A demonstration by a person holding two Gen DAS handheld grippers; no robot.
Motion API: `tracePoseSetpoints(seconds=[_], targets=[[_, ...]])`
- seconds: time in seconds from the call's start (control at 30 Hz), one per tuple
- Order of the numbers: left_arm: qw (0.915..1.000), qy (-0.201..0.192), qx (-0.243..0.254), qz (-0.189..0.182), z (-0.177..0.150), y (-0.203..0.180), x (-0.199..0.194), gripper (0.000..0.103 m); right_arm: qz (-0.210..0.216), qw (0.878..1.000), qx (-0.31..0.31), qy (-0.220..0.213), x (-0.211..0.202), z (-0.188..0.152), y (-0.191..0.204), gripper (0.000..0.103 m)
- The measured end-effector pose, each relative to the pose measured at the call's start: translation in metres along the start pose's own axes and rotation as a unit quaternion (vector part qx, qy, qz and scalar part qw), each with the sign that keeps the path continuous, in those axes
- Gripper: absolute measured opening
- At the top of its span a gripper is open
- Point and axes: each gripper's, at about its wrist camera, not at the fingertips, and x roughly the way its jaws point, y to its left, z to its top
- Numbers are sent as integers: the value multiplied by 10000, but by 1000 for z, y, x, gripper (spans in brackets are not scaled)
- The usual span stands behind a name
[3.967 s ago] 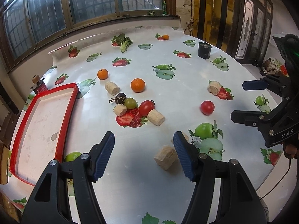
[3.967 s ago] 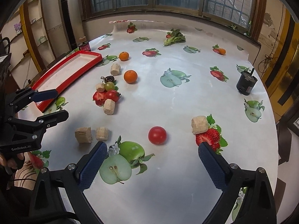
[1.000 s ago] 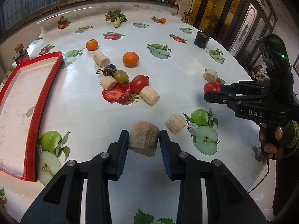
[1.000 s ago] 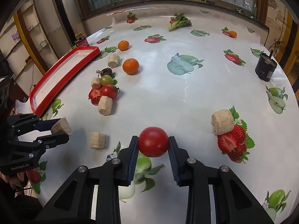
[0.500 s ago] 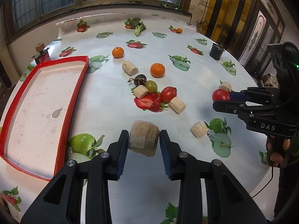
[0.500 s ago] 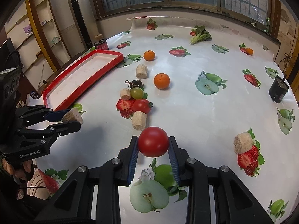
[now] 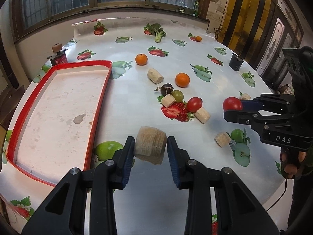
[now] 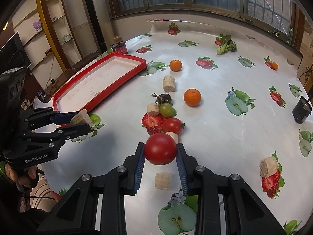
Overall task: Organize fruits
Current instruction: 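Carry the beige cylinder in the left tool and tomato in the right tool to the tray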
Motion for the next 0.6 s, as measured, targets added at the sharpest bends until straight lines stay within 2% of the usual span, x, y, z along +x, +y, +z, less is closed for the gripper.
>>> tracePoseSetpoints(seconds=[0.6], targets=[[9973, -197, -484, 514, 4, 69, -17, 31, 473, 9977, -494, -38, 24, 43, 57, 32]])
